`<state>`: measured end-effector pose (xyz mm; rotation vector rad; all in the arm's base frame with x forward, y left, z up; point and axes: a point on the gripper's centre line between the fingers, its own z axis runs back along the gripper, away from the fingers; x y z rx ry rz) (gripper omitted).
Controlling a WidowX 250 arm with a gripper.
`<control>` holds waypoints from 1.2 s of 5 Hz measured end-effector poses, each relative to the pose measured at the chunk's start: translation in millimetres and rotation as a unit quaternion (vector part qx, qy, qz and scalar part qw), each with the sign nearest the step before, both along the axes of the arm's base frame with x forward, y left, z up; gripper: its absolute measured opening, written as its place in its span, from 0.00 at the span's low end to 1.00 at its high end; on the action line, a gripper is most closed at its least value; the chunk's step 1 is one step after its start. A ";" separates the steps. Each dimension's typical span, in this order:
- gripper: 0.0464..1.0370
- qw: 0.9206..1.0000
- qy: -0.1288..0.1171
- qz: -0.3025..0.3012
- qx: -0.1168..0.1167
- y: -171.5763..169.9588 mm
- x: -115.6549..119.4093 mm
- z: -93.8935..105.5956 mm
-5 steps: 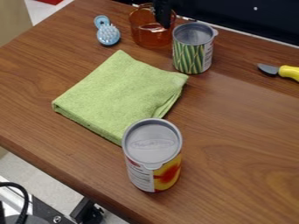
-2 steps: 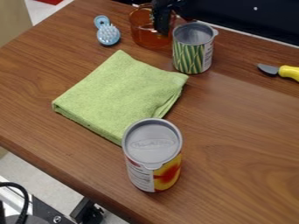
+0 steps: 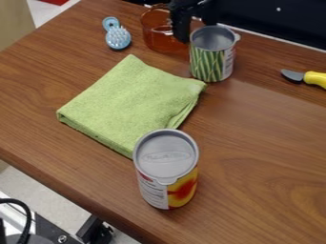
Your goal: Move the metalic can to the right side of table
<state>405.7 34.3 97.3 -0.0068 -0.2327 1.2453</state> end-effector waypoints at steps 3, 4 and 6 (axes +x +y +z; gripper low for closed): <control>0.96 0.999 0.038 -0.012 -0.005 -34.8 -19.8 -23.2; 0.96 0.999 0.046 -0.017 -0.015 -45.7 -32.5 -18.2; 0.96 0.997 0.064 -0.018 -0.025 -72.2 -42.7 -19.5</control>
